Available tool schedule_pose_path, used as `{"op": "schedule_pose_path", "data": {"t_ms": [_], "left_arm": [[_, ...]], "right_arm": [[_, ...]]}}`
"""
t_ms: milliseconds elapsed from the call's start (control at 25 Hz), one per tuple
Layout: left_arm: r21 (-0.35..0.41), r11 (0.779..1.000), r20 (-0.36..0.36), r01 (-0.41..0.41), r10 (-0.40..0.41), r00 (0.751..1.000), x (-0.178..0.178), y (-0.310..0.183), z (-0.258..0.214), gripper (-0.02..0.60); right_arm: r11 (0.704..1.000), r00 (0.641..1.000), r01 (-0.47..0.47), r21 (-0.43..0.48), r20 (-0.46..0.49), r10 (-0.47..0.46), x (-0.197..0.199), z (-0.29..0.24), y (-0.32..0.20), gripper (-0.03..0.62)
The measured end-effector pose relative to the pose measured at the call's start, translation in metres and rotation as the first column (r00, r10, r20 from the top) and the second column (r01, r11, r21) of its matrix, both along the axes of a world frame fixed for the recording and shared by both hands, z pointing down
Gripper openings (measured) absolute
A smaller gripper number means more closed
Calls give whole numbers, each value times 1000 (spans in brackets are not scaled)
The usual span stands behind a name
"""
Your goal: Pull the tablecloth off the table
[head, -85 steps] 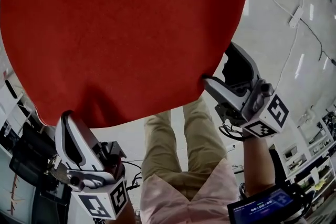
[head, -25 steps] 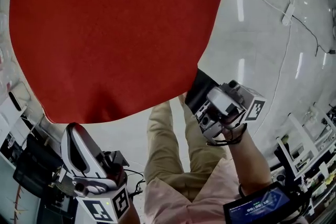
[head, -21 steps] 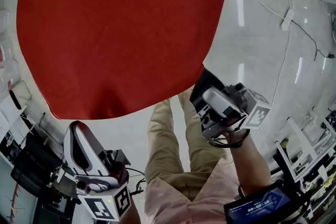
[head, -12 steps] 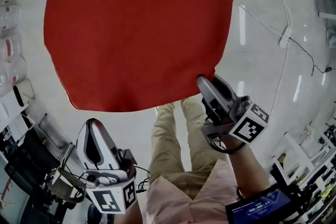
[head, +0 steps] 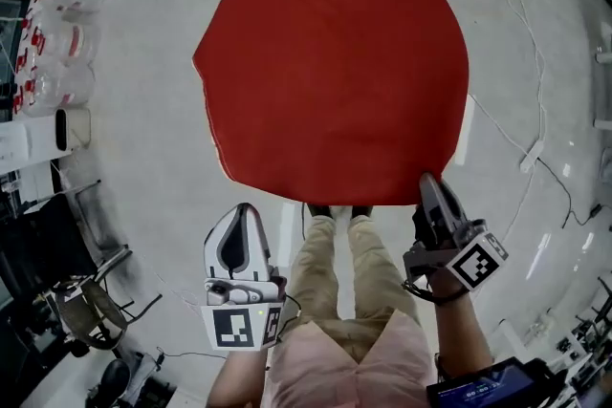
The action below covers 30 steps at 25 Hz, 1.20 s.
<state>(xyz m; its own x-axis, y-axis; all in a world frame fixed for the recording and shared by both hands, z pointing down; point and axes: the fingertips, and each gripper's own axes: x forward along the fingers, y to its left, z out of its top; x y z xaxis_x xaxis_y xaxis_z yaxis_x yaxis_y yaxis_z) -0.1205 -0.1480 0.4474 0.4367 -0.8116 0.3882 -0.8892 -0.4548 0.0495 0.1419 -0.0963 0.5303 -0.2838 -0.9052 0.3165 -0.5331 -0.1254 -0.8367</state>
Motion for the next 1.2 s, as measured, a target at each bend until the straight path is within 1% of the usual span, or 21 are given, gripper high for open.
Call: {"op": "schedule_pose_path", "data": {"t_ms": [160, 280, 400, 480, 520, 560, 600, 680, 760, 840, 1000, 1120, 1200], "left_arm": [[-16, 998, -23, 64, -65, 998, -21, -4, 5, 26], [-33, 994, -33, 106, -107, 994, -40, -8, 13, 26], [-74, 991, -50, 115, -119, 992, -57, -13, 31, 28], [-113, 988, -86, 103, -113, 990, -61, -16, 48, 35], [-134, 987, -114, 93, -109, 988, -62, -18, 57, 92], [-155, 985, -146, 82, -104, 984, -62, -20, 67, 220], [-175, 982, -178, 72, -104, 979, -62, -22, 76, 265], [-201, 978, -224, 62, -107, 969, -62, -27, 95, 317], [-209, 976, -257, 58, -111, 960, -61, -34, 108, 347], [-219, 973, -297, 65, -130, 946, -61, -41, 114, 368], [-262, 962, -377, 76, -175, 910, -62, -53, 138, 402], [-291, 955, -422, 63, -187, 887, -59, -54, 156, 429], [-318, 947, -466, 50, -202, 861, -58, -60, 159, 440]], "right_arm": [[1000, 1000, 11, 0, -14, -11, 0, -13, -7, 32], [1000, 1000, 10, -17, -23, -10, -1, -14, -9, 32], [1000, 1000, 15, -15, -26, -15, -7, -16, -9, 32], [1000, 999, 21, -13, -30, -21, -10, -16, -11, 32], [1000, 999, 20, -13, -26, -21, -11, -16, -12, 32], [1000, 1000, 19, -12, -20, -19, -11, -15, -12, 32], [1000, 1000, 17, -11, -14, -18, -12, -13, -13, 32], [1000, 1000, 19, -7, -9, -19, -14, -9, -15, 32], [1000, 1000, 25, -8, -8, -25, -15, -7, -16, 32], [999, 999, 36, -17, -14, -36, -17, -12, -17, 32], [999, 998, 54, -6, -17, -54, -18, -11, -16, 32], [998, 998, 63, -6, -12, -63, -18, -5, -8, 32], [997, 997, 71, -5, -15, -71, -21, -10, -14, 32]]}}
